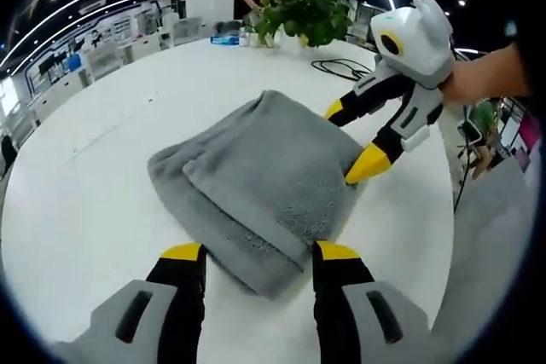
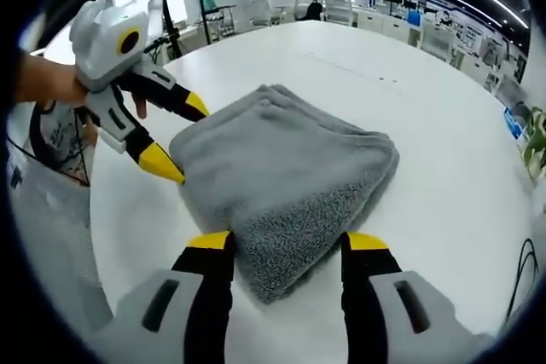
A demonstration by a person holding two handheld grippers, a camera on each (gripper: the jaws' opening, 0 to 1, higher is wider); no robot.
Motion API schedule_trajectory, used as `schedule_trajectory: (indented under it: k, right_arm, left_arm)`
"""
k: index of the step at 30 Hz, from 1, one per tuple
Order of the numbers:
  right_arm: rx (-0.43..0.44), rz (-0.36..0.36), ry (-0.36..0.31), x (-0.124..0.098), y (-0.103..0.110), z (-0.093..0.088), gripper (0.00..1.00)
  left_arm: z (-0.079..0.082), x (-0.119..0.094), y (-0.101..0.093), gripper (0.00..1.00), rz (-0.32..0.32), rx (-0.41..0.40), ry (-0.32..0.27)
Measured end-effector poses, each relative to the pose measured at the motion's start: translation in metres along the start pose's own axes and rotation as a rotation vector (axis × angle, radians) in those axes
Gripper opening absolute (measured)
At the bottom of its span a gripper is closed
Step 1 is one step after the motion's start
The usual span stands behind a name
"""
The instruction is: Fold the towel on the table until its edges align and the towel forms a compact rectangular stack.
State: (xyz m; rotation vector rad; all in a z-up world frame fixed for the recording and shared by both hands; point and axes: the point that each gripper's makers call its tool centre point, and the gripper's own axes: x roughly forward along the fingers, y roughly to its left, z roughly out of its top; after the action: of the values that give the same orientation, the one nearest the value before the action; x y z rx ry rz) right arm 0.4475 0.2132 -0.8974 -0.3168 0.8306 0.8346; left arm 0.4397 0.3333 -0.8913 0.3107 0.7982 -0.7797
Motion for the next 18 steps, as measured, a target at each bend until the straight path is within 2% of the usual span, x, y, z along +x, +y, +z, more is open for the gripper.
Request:
schedule_trajectory:
  k: [18]
  right_arm:
    - [-0.011,-0.006,-0.006,0.013,-0.025,0.015,0.5]
  left_arm:
    - [0.018,0.017,0.023,0.51,0.008,0.019,0.012]
